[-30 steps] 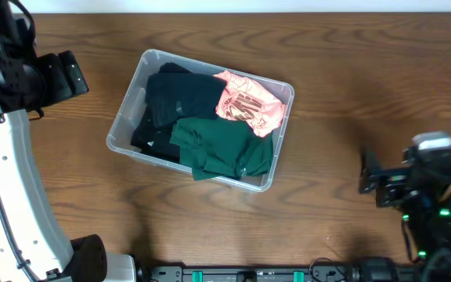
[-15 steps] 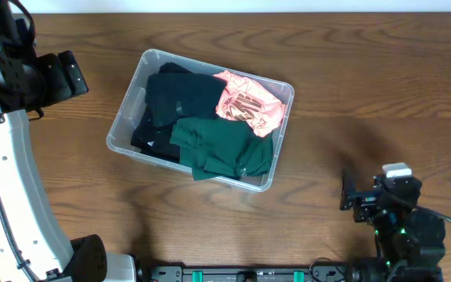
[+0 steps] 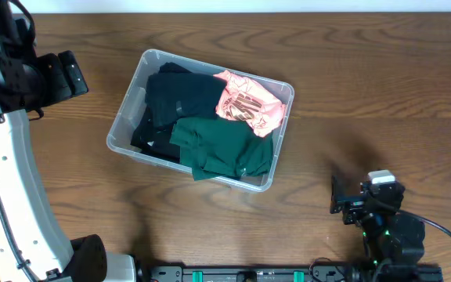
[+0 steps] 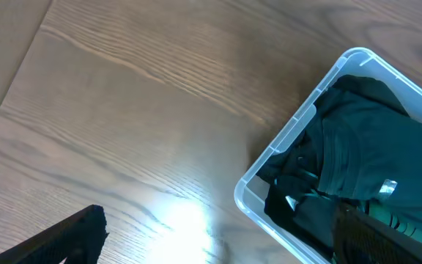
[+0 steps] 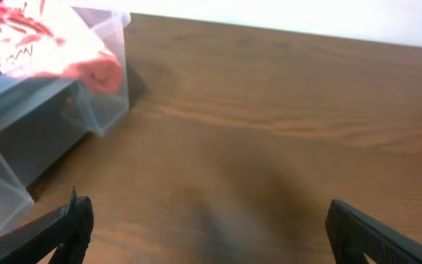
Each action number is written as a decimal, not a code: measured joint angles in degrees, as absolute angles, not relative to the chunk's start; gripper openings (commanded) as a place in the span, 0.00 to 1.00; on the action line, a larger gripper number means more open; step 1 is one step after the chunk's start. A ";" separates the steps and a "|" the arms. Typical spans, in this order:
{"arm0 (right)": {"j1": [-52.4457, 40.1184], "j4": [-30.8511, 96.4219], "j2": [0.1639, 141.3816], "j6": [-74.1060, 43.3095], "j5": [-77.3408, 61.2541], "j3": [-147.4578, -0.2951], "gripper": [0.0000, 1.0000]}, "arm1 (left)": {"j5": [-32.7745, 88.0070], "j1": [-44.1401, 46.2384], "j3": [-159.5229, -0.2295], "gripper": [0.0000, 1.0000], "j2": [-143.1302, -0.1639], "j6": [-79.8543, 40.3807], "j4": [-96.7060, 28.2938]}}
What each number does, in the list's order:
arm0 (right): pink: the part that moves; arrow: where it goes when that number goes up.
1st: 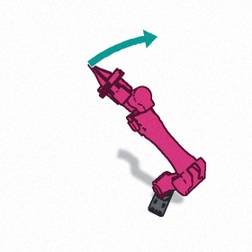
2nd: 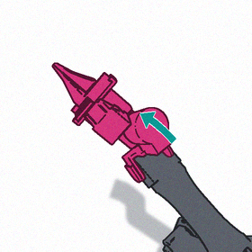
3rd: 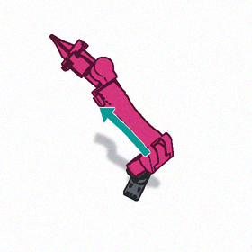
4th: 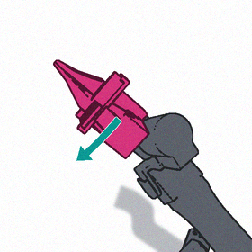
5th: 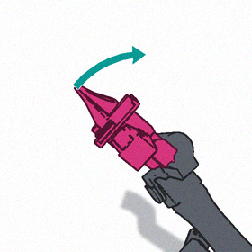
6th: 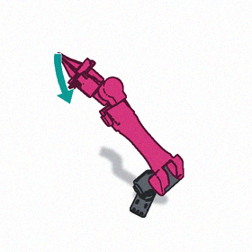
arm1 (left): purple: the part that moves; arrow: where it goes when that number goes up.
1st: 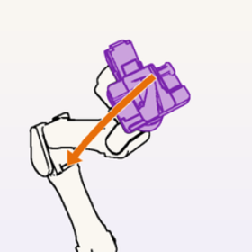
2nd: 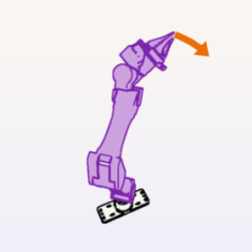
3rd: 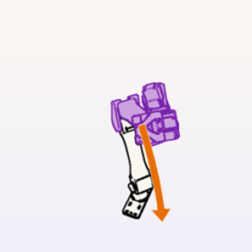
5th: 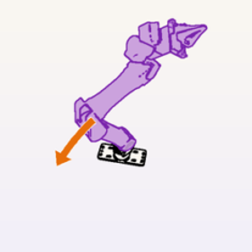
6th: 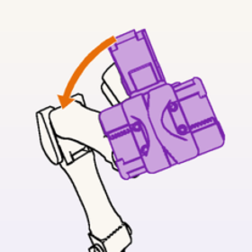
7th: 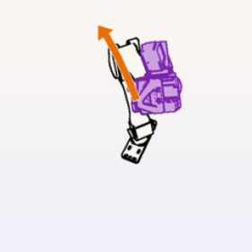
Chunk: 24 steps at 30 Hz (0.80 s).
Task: Pack container
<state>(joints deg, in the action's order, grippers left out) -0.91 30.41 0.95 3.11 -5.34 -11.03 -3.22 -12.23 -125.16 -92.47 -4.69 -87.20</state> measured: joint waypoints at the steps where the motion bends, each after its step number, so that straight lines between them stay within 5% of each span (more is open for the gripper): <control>1: -0.91 30.39 0.95 3.11 -5.43 -10.63 0.99 | -3.22 -12.23 -125.16 0.98 -92.47 -4.69 -87.20; 24: -0.91 29.28 0.93 2.96 -6.00 -8.27 0.99 | -3.22 -12.23 -125.16 0.98 -92.47 -4.69 -87.20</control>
<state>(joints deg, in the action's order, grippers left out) -0.91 29.28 0.93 2.96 -6.00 -8.27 -3.22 -12.23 -125.16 -92.47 -4.69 -87.20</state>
